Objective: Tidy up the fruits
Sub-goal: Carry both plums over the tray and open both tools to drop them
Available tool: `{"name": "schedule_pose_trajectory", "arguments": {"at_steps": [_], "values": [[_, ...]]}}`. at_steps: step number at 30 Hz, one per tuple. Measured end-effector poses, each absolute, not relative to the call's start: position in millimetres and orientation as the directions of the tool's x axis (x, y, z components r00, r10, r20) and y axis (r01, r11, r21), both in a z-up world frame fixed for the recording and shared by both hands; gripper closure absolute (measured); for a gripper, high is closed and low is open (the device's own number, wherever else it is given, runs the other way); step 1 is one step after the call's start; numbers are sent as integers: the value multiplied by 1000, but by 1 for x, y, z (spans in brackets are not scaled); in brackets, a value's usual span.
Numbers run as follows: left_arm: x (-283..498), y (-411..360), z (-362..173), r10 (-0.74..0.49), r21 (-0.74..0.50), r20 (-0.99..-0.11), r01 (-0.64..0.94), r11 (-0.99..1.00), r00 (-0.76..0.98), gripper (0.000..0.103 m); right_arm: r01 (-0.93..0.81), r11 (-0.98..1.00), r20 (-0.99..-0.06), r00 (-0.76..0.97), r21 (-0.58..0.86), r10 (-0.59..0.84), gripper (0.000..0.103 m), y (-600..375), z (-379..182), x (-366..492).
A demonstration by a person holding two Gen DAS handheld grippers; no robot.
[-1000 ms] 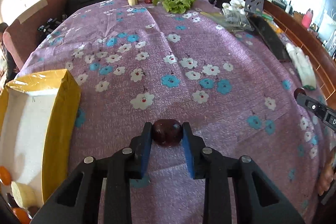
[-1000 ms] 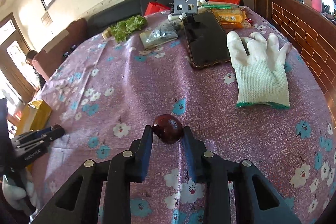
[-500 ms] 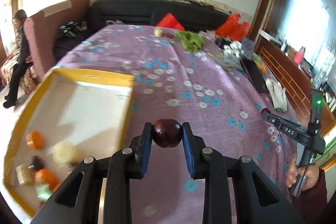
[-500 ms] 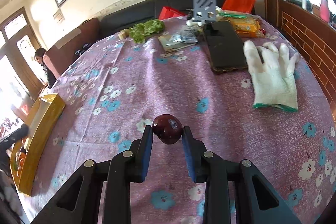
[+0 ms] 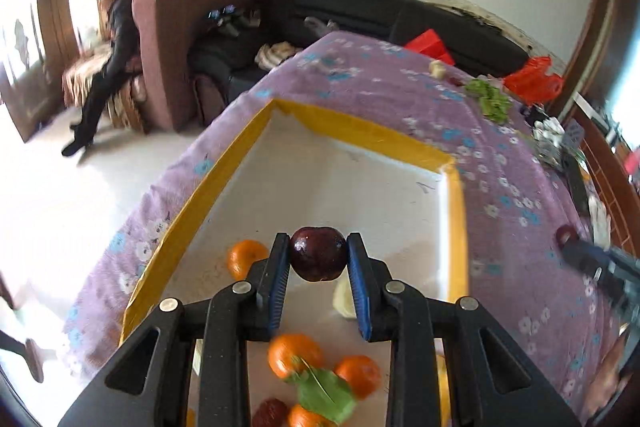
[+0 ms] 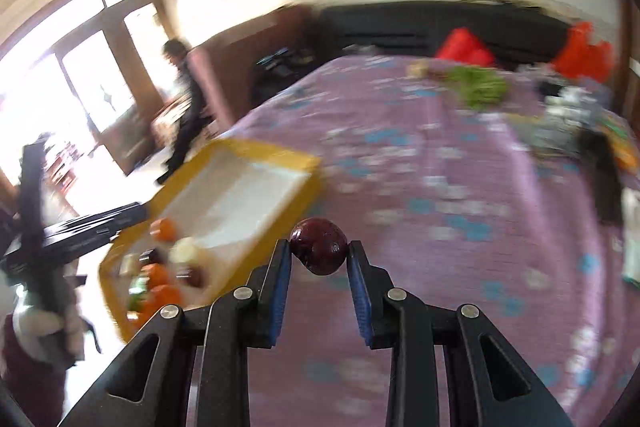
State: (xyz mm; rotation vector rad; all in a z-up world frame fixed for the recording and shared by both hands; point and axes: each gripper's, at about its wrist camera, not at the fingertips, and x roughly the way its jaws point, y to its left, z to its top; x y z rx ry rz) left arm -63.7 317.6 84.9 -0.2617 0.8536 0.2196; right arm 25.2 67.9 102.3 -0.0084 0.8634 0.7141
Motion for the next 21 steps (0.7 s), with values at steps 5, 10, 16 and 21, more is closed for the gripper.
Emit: {"name": "schedule_pose_trajectory", "arguments": {"at_steps": [5,10,16,21], "values": [[-32,338,59,71,-146,-809,-318,937,583,75,-638,726,-757,333,258,562,71,143,78,29],[-18,345,44,45,-168,-832,-328,929,553,75,-652,732,-813,307,199,495,71,185,50,36],[-21,347,42,18,-201,-825,-323,925,565,69,-665,726,-841,283,174,460,70,203,31,39],[-37,340,60,36,-204,-789,-317,926,613,45,-673,722,-842,290,160,456,70,205,31,34]]}}
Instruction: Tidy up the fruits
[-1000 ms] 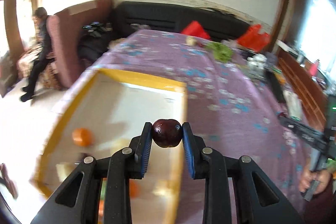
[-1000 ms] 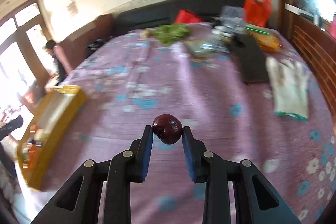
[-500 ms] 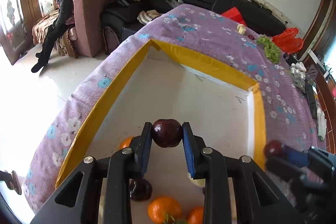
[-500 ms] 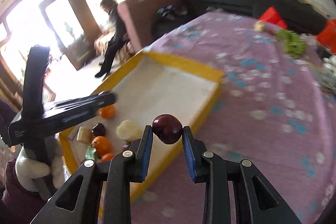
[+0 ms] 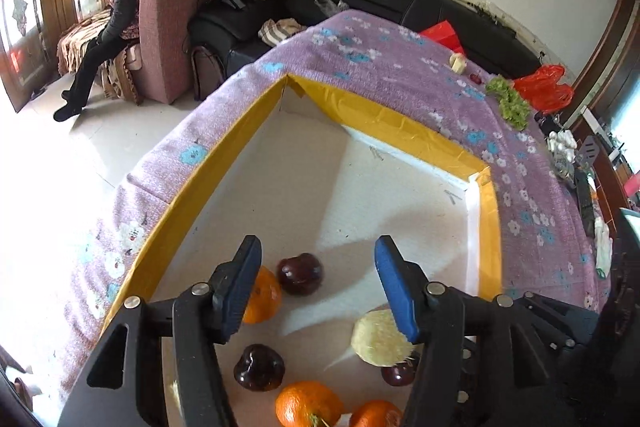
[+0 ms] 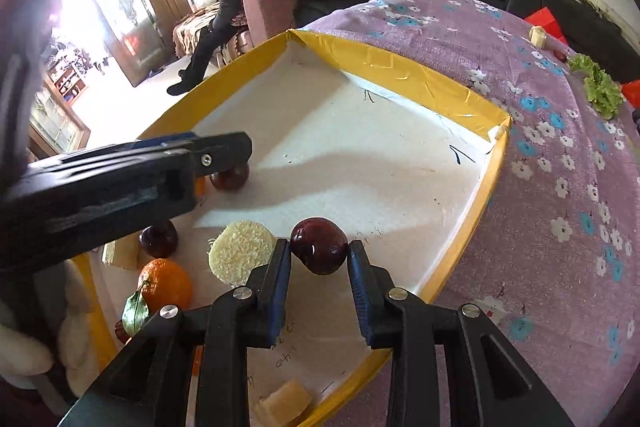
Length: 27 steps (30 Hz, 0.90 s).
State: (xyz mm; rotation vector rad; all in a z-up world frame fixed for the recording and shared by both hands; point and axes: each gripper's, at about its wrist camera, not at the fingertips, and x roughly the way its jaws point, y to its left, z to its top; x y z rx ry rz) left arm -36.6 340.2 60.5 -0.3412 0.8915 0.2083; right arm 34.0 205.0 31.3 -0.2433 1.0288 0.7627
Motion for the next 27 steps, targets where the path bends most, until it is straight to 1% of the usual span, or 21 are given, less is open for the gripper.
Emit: {"name": "schedule_pose_trajectory", "arguments": {"at_steps": [2,4,6,8,10,12,14,15,16,17,19,20,21,22,24,27], "values": [[-46,337,69,43,-203,-778,-316,927,627,41,-670,722,-833,293,171,470,70,202,36,32],[-57,333,77,62,-196,-764,-322,926,642,36,-672,719,-819,305,177,486,69,196,43,28],[-71,330,87,88,-184,-752,-336,924,653,35,-671,721,-802,328,174,500,62,189,53,21],[-87,325,98,125,-168,-736,-359,918,666,33,-668,726,-784,359,163,506,60,181,63,14],[-100,320,108,161,-154,-715,-378,913,680,27,-663,733,-766,389,154,513,59,170,73,5],[-118,310,118,240,-115,-676,-421,900,697,25,-649,746,-746,420,152,517,52,158,81,-6],[-136,295,129,359,-42,-625,-489,871,693,16,-628,765,-727,458,142,511,50,146,87,-17],[-143,290,132,408,-16,-603,-522,853,685,9,-622,770,-719,471,140,511,50,141,89,-23],[-152,283,136,455,4,-577,-554,832,678,5,-615,777,-711,486,136,508,50,135,91,-29],[-162,277,139,476,4,-555,-570,822,682,4,-599,791,-699,514,123,497,49,128,93,-37],[-177,270,143,497,-5,-530,-589,808,687,0,-576,812,-678,558,100,479,43,117,96,-49],[-186,264,143,515,-6,-516,-604,797,684,0,-566,819,-667,576,93,473,39,112,97,-54],[-191,261,144,521,-6,-509,-608,794,685,0,-560,823,-659,586,91,471,37,108,98,-60],[-194,258,144,521,-1,-507,-605,796,687,0,-558,825,-655,589,93,473,36,104,99,-63],[-197,248,142,532,38,-512,-601,798,674,0,-553,826,-652,588,108,479,32,98,100,-72],[-200,239,139,513,47,-531,-582,812,674,0,-545,830,-648,591,118,480,31,92,101,-79]]}}
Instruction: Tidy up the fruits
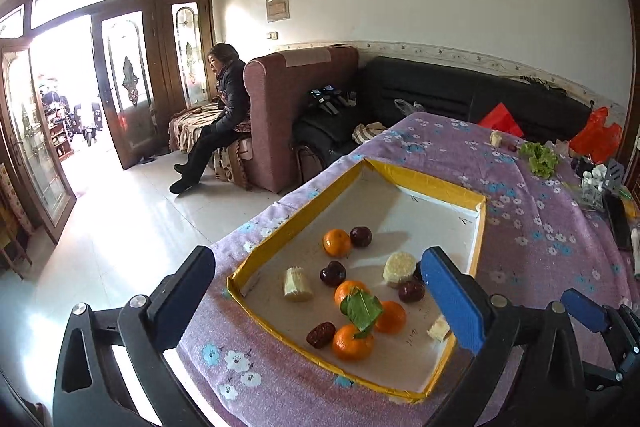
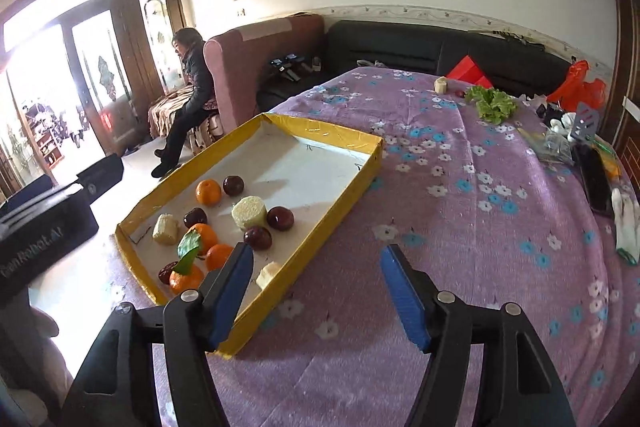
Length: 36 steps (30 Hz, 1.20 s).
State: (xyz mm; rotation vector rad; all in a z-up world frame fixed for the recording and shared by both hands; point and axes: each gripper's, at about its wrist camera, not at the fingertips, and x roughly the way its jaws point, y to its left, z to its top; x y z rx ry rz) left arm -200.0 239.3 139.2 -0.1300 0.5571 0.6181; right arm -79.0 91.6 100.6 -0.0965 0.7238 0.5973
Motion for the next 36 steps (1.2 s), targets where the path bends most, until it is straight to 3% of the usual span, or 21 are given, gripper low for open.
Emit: {"name": "schedule_pose_trajectory", "arguments": {"at_steps": [8,36], "values": [[-205,232,129,441,10,-588,-539,842,678,0,-541,836,-638,615,87,464,27,88,102,-97],[-201,250,112,385,-39,-639,-528,848,665,0,-547,836,-679,595,51,430,23,111,84,-92]]}}
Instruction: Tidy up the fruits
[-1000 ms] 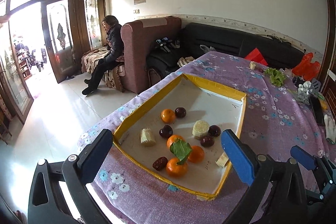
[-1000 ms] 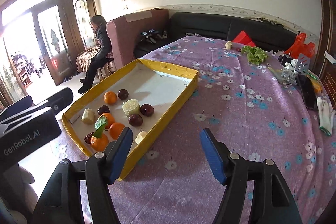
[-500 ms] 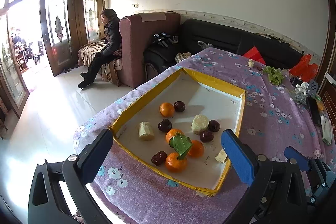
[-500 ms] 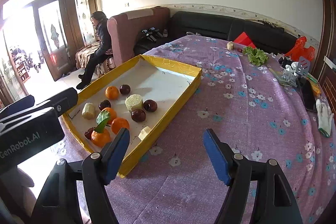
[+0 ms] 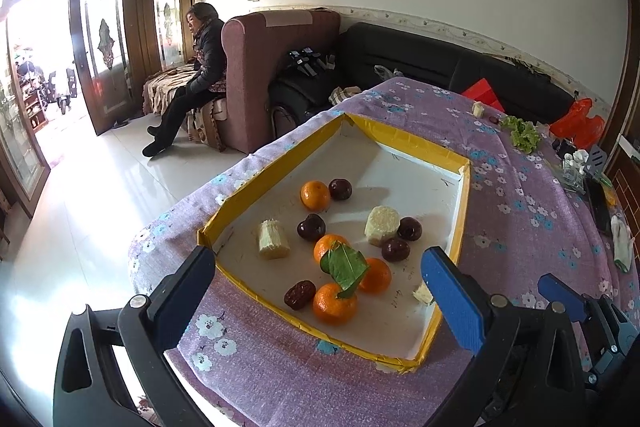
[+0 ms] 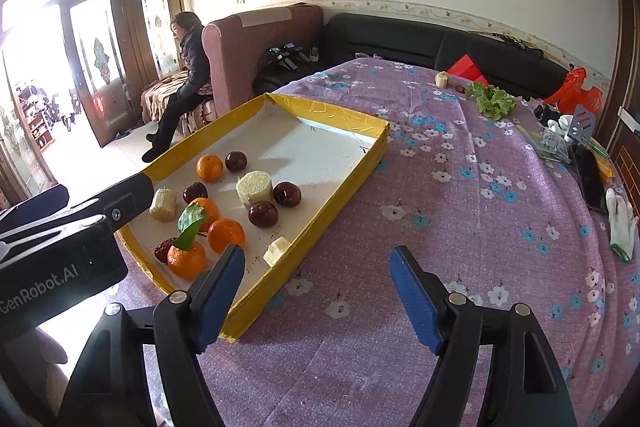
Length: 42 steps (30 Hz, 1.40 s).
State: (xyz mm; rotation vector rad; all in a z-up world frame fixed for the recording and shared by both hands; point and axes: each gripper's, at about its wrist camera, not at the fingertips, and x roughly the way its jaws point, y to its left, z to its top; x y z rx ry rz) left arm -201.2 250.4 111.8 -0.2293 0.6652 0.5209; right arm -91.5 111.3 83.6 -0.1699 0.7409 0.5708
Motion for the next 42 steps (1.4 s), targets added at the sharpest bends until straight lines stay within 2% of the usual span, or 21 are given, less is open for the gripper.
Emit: {"name": "schedule_pose_trajectory", "arguments": {"at_steps": [42], "values": [[-204,262,99,398,-48,-653,-559,827,645,0,-512,856,-694,593,65,407,21,106,74,-84]]}}
